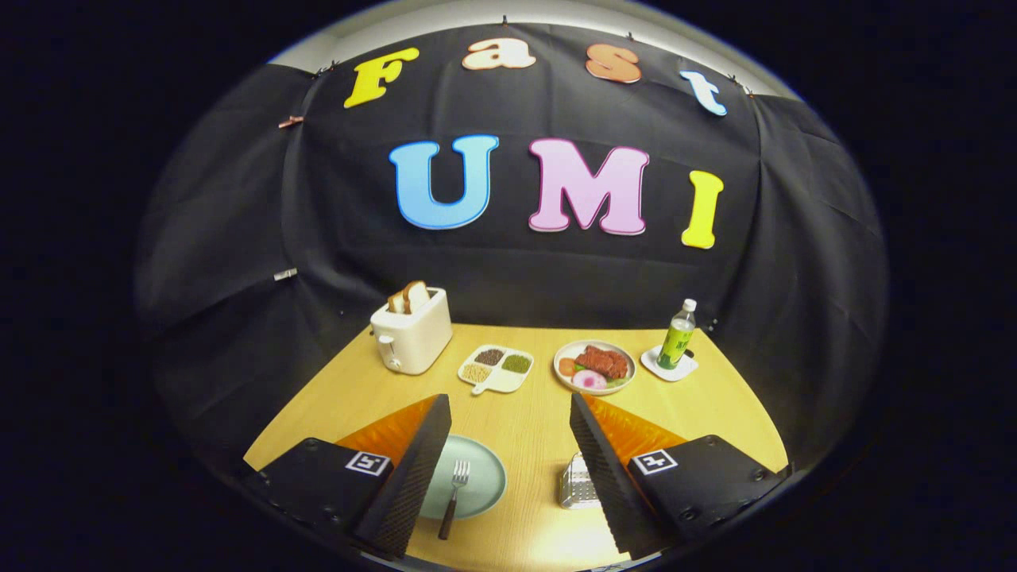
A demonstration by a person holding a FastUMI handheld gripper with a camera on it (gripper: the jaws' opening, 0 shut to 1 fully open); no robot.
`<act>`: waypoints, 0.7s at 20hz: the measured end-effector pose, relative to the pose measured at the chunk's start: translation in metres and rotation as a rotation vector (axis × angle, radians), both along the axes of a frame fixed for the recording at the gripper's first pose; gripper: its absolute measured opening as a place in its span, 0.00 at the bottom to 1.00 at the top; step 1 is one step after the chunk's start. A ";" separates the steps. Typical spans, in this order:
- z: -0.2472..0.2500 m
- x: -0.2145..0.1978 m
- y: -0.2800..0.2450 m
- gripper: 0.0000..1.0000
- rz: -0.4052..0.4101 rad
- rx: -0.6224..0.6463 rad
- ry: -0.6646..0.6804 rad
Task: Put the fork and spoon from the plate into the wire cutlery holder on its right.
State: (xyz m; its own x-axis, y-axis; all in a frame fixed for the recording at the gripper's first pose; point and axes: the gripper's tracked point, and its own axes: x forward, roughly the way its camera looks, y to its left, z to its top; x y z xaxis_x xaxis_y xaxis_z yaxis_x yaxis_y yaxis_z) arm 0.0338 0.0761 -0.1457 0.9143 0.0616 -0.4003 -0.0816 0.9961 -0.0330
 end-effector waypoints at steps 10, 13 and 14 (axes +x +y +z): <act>-0.141 -0.021 0.051 0.93 0.094 0.018 0.418; -0.176 -0.021 0.064 0.91 0.145 0.011 0.514; -0.186 -0.025 0.067 0.87 0.161 0.010 0.554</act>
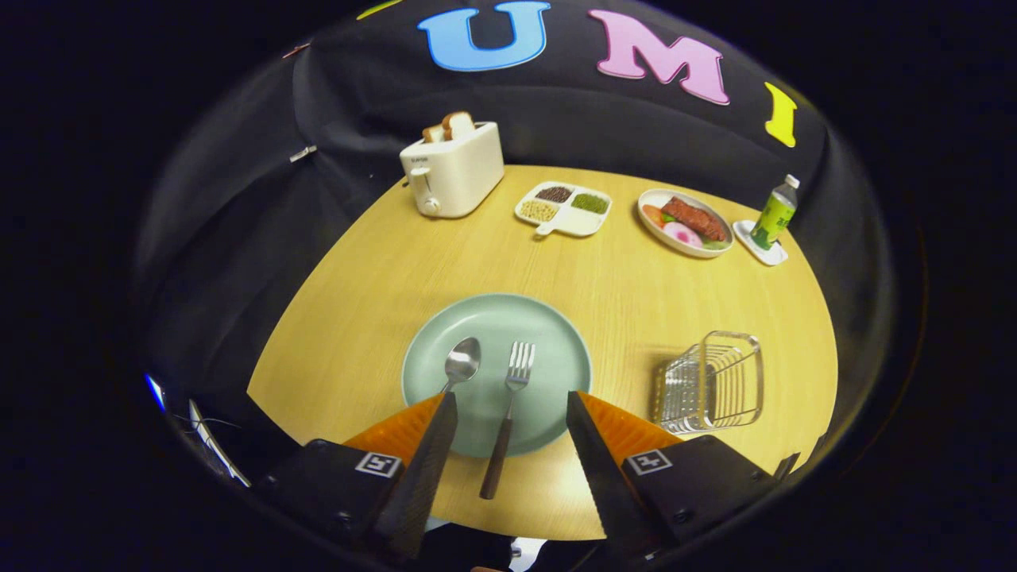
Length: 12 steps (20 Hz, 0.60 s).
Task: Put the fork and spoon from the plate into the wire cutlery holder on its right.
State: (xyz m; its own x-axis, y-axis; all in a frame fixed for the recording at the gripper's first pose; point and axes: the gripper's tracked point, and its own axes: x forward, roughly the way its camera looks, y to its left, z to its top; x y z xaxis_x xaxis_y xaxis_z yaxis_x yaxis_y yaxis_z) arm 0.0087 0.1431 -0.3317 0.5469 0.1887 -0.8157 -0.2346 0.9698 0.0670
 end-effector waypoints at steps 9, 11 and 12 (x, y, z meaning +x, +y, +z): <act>-0.063 0.002 0.006 0.76 0.013 -0.040 0.220; -0.073 0.001 0.008 0.69 0.010 -0.031 0.270; -0.079 -0.001 0.008 0.65 0.006 -0.034 0.299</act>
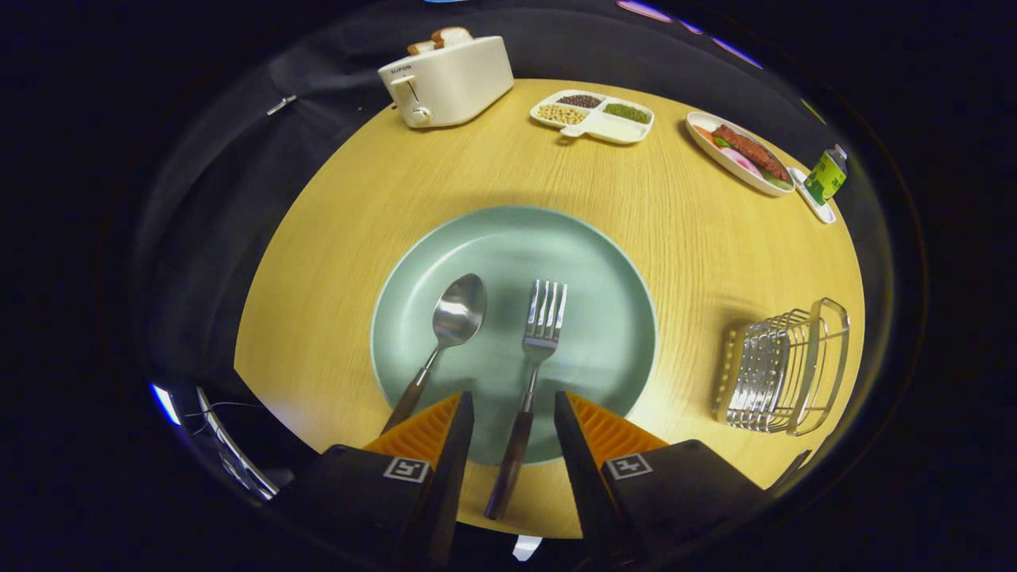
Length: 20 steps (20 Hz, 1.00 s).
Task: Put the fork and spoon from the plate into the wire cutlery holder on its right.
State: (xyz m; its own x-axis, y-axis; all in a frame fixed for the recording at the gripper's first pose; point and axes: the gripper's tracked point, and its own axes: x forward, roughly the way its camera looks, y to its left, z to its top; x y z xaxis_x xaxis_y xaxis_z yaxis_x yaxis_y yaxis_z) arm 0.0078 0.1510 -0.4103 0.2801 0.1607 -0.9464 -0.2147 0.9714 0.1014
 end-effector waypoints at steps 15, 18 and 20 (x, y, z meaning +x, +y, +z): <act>-0.011 -0.004 -0.019 0.09 -0.065 -0.038 0.134; 0.009 0.001 -0.025 0.09 -0.091 0.008 0.120; 0.026 0.004 -0.032 0.09 -0.085 0.029 0.106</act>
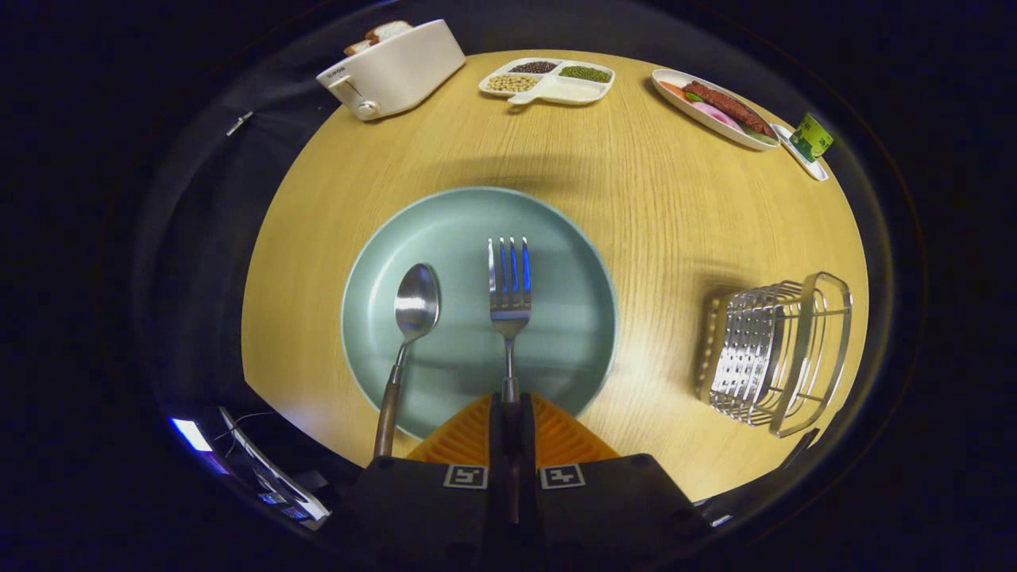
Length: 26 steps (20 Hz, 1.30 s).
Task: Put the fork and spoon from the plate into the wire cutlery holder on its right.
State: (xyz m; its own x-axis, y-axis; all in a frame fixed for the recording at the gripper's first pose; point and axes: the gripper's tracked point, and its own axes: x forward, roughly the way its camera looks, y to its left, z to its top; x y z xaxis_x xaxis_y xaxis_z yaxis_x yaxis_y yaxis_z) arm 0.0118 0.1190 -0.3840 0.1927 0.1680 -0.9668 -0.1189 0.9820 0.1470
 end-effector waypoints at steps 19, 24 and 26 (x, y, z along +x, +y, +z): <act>0.090 -0.028 -0.200 0.09 0.199 -0.123 0.180; 0.073 -0.034 -0.191 0.09 0.205 -0.104 0.300; 0.070 -0.032 -0.191 0.09 0.209 -0.113 0.320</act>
